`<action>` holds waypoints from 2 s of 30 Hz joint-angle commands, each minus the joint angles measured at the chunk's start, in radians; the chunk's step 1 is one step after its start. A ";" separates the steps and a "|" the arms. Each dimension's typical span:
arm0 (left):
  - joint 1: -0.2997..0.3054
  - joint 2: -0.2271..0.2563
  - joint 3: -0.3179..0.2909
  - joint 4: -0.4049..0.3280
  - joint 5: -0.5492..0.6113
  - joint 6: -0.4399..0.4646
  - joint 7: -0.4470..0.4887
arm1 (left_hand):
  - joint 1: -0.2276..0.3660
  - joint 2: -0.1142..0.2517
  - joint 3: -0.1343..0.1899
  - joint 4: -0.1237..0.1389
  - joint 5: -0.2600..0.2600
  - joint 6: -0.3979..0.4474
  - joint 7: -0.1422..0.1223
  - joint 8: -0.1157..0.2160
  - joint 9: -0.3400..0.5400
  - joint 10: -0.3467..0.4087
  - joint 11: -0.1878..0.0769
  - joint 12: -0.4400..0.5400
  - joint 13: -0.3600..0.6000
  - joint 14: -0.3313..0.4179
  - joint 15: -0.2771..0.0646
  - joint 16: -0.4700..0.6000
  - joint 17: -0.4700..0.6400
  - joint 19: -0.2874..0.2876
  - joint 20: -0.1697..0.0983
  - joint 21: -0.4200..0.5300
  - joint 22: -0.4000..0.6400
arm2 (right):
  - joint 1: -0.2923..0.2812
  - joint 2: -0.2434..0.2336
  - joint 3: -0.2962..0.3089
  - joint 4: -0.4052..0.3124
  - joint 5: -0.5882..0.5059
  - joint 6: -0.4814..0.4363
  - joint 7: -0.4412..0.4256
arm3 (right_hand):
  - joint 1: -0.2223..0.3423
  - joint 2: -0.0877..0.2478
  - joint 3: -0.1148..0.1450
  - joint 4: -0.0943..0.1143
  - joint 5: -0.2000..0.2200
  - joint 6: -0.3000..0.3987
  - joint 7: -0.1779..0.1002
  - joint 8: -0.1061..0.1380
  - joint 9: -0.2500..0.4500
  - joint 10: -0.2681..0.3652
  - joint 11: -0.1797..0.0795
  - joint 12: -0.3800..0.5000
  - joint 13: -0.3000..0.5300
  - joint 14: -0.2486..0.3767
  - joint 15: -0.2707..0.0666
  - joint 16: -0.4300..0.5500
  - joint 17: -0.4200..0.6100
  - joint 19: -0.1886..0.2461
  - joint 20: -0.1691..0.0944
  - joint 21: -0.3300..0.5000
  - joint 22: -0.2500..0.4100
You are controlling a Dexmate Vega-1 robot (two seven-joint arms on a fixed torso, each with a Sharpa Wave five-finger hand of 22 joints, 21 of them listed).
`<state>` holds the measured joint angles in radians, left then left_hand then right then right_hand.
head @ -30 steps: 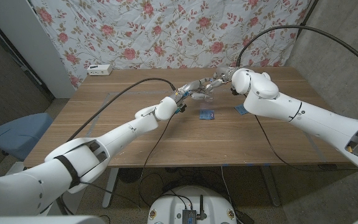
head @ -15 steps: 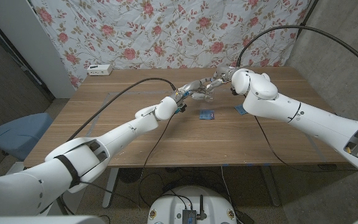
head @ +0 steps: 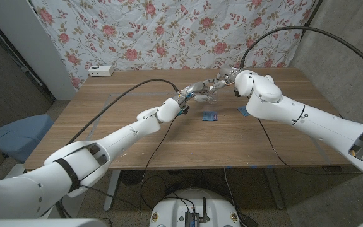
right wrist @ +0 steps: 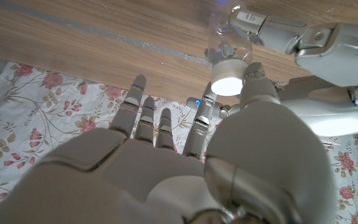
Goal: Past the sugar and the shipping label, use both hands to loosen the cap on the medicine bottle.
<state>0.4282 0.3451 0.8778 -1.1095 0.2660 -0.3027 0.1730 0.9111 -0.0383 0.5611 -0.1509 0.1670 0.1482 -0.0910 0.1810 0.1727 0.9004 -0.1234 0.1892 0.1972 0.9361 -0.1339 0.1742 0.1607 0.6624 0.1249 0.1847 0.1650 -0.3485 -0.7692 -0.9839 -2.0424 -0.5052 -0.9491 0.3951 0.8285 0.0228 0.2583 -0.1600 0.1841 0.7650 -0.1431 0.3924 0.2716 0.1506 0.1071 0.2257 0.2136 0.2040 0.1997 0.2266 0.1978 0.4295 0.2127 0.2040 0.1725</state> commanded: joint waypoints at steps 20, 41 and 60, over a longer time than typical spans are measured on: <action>0.028 0.018 -0.011 -0.056 0.004 0.029 -0.004 | 0.005 0.017 0.007 0.003 0.006 0.013 0.001 0.006 0.002 0.027 -0.014 0.008 0.002 0.008 -0.039 0.001 0.001 -0.007 -0.001 0.001 0.002 | -0.020 -0.022 0.036 -0.027 0.085 0.003 -0.022 | 0.101 0.066 0.080 -0.017 0.009 -0.011 -0.029 0.002 -0.002 0.002 -0.024 -0.009 0.002 -0.001 -0.032 -0.004 0.008 0.021 0.002 -0.003 0.001; 0.021 0.013 -0.012 -0.037 0.001 0.020 -0.005 | 0.003 0.016 0.007 0.003 0.006 0.016 0.000 0.006 0.002 0.026 -0.016 0.008 0.002 0.009 -0.040 0.002 0.001 -0.007 -0.001 0.002 0.002 | -0.043 -0.025 0.082 -0.022 0.172 0.051 -0.078 | 0.183 0.089 0.121 -0.020 0.010 0.016 -0.077 0.013 -0.010 0.003 -0.131 -0.015 0.001 -0.014 -0.097 -0.006 0.009 0.025 0.001 -0.008 0.001; 0.018 0.008 -0.010 -0.024 -0.003 0.023 0.000 | 0.003 0.018 0.009 0.004 0.006 0.018 0.002 0.006 0.002 0.027 -0.014 0.008 0.002 0.009 -0.041 0.001 0.001 -0.008 -0.001 0.001 0.002 | -0.042 -0.022 0.100 -0.004 0.222 0.086 -0.107 | 0.251 0.091 0.144 -0.027 0.012 0.085 -0.077 0.033 -0.020 0.019 -0.168 -0.013 -0.002 -0.002 -0.135 0.000 0.009 0.028 0.001 -0.009 0.001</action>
<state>0.4467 0.3540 0.8664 -1.1339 0.2644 -0.2859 0.1699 0.9088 -0.0359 0.5618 -0.1502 0.1647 0.1570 -0.0891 0.1810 0.1727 0.9042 -0.1196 0.1924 0.1978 0.9367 -0.1333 0.1742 0.1582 0.6570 0.1195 0.1847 0.1650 -0.3878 -0.7917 -0.8957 -2.0523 -0.3103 -0.8833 0.3074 1.0680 0.1123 0.3949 -0.1865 0.1897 0.7259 -0.1824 0.4162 0.2504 0.1644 -0.0574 0.2130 0.2089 0.1996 0.0743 0.2228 0.2023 0.4511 0.2162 0.1958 0.1725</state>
